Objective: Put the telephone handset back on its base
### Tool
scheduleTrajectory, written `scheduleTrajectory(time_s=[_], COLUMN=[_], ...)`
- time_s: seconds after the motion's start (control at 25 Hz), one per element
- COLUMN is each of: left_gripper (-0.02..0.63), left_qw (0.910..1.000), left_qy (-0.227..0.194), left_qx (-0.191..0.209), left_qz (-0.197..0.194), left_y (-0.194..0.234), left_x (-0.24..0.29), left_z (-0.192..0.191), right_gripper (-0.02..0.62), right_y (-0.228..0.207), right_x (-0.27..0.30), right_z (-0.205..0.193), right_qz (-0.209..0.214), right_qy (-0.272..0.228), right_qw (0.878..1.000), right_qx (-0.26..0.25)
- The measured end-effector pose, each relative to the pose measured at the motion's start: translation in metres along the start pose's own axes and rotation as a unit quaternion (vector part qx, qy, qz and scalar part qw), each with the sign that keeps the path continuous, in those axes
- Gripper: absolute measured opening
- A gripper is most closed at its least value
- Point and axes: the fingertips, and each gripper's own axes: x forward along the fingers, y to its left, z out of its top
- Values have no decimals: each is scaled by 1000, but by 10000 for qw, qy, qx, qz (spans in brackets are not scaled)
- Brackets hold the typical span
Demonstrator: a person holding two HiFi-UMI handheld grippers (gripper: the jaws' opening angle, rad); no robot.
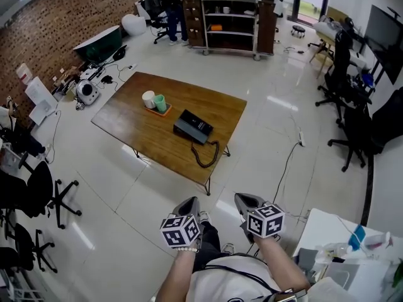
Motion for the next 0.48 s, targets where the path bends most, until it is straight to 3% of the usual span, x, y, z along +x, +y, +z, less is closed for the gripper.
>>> scheduleTrajectory(time_s=[0.48], left_gripper=[3], left_qw=[9996], left_qy=[-97], left_qx=[-117], left_qz=[-225], left_y=[-16], left_x=[-12], left_z=[-1], right_gripper=[12], right_y=[9], right_x=[-18], right_z=[-1], right_qz=[22], right_qy=[-105], right_qw=[9999], right_qx=[-36])
